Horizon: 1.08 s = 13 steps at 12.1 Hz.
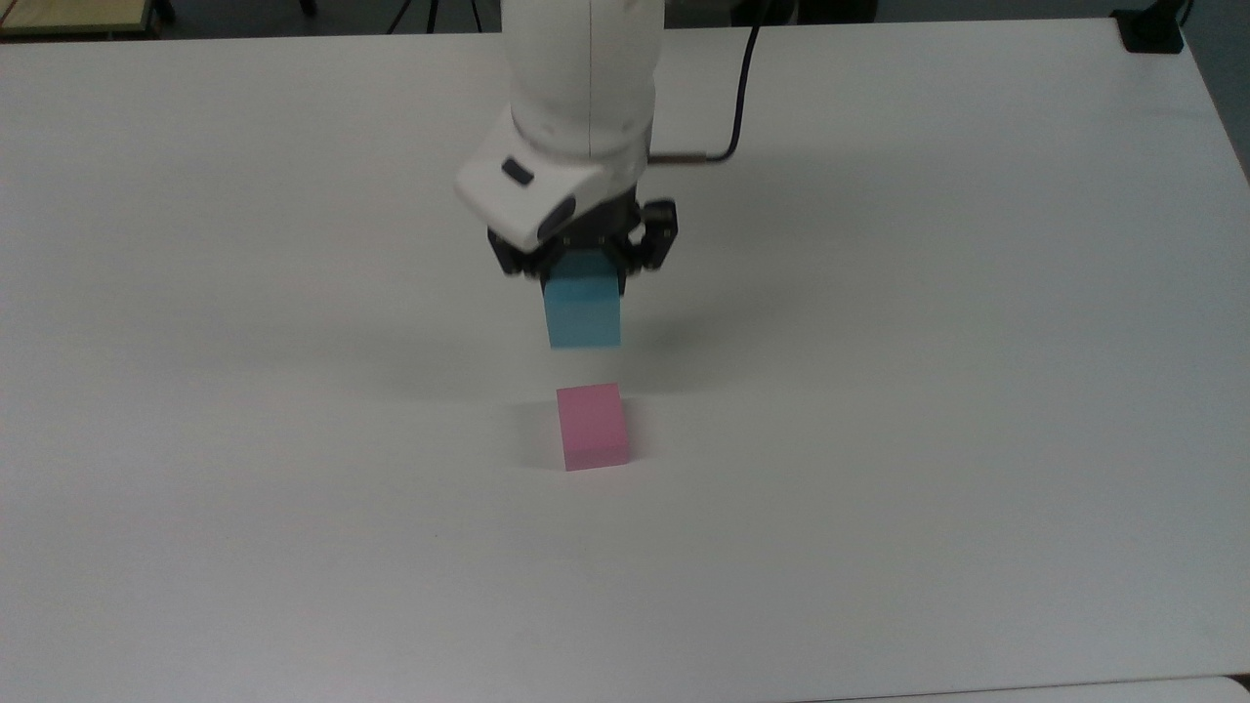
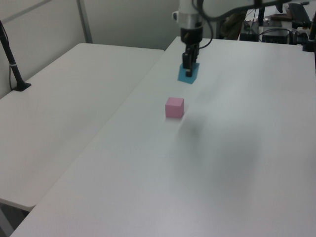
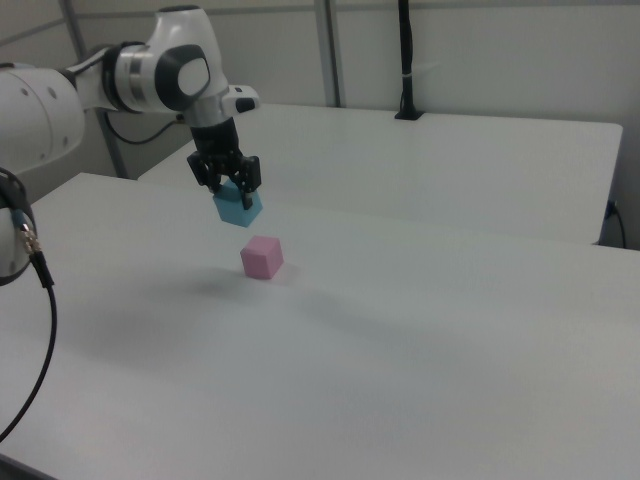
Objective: Put blue cube on pink cube
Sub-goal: 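Lower the light-blue cube onto the top of the pink cube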
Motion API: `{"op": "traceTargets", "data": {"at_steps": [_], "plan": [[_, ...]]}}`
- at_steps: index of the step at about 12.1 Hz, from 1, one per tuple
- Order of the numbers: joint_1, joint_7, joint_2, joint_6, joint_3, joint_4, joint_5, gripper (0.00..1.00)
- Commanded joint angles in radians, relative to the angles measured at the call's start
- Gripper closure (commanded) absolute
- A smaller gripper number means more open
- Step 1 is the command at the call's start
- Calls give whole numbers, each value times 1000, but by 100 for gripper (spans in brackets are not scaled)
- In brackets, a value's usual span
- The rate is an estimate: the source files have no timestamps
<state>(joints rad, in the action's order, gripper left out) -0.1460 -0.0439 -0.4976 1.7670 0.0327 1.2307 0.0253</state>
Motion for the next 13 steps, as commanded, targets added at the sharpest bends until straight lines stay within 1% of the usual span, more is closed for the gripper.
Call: {"op": "traceTargets", "data": {"at_steps": [1, 5, 8, 11, 13], "plan": [[-7, -13, -76, 54, 7, -80, -10, 54], [-15, -28, -81, 65, 3, -80, -7, 54], [-30, -31, -133, 95, 3, -76, -1, 54], [-52, -91, -183, 157, 3, -63, 62, 53], [-52, -91, -191, 158, 3, -63, 64, 51]]}}
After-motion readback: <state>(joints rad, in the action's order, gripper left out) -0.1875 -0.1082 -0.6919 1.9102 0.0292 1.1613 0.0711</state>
